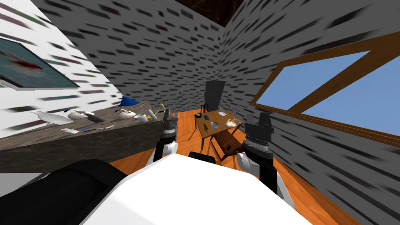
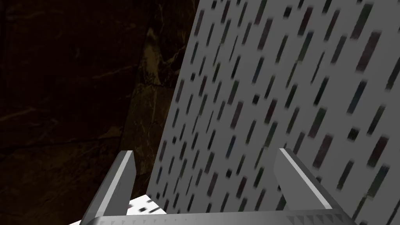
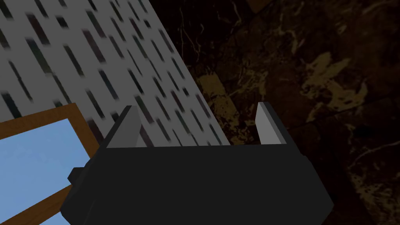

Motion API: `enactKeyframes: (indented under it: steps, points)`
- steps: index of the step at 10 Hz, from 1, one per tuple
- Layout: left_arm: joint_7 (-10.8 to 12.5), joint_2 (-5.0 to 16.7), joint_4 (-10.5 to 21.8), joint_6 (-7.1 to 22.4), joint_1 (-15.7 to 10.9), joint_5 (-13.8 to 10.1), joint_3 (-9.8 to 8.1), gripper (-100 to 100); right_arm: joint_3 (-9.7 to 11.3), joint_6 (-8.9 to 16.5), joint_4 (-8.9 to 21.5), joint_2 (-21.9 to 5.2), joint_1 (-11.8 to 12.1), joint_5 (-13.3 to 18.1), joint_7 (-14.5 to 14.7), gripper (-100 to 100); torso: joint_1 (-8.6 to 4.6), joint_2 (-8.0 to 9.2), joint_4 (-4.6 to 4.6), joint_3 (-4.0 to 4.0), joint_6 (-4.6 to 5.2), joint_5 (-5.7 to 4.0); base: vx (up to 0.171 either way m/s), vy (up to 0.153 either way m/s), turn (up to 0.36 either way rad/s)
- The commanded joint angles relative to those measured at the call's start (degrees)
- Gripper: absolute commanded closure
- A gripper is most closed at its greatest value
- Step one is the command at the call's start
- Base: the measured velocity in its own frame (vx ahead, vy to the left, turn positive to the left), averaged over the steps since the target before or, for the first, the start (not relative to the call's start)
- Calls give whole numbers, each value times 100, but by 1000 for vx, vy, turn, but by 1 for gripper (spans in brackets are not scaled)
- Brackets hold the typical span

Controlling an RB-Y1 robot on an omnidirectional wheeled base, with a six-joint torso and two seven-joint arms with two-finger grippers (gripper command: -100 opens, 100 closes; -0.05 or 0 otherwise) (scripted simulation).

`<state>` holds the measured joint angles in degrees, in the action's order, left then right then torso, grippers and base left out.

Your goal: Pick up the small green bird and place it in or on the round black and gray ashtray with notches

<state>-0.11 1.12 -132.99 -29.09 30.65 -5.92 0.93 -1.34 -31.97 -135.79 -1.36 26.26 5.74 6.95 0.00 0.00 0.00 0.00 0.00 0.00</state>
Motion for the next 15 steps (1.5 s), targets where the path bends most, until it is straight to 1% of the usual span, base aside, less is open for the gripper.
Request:
enactKeyframes:
  steps: [1, 3, 5, 7, 10, 11, 13, 14, 15]
  points:
    - [-68, 230, 85, 63, 30, -28, -89, -100, 0, 0, 0, 0, 0, 0, 0, 0, 0, 0, 0, 0, 0, 0, -15, 14, -128]
    - [-166, 450, 213, 164, 77, -72, -216, -100, 0, 0, 0, 0, -1, 0, 0, 0, 14, 11, 2, 6, 2, 3, -36, 40, -206]
    - [-300, 678, 388, 312, 143, -137, -388, -100, 0, 0, 0, 0, -1, 0, 0, 0, 21, 16, 4, 9, 2, 4, -49, 52, -232]
    - [-463, 911, 602, 508, 223, -223, -597, -100, 0, 0, 0, -1, -1, 0, 0, 0, 28, 22, 5, 13, 1, 6, -59, 60, -268]
    - [-746, 1268, 979, 890, 356, -393, -957, -100, 0, 0, 1, -1, -1, 0, 0, 0, 25, 19, 4, 11, 3, 6, -55, 49, -389]
    - [-746, 1268, 979, 890, 356, -393, -957, -100, 0, 0, 1, -1, -1, 0, 0, 0, 25, 21, 5, 12, 1, 5, -44, 42, -113]
    - [-948, 1503, 1258, 1207, 448, -536, -1210, -100, 0, 0, 0, -1, -1, 0, 0, 0, 22, 10, 3, 6, 3, 5, -40, 31, -337]
    - [-948, 1503, 1258, 1207, 448, -536, -1210, -100, 0, 0, 0, -1, -1, 0, 0, 0, 23, 11, 3, 6, 1, 5, -30, 33, -167]
    - [-1049, 1617, 1405, 1384, 494, -616, -1335, -100, -1, 0, 0, -1, 1, 0, 0, 0, 22, 7, 2, 5, -3, 5, -26, 20, -306]
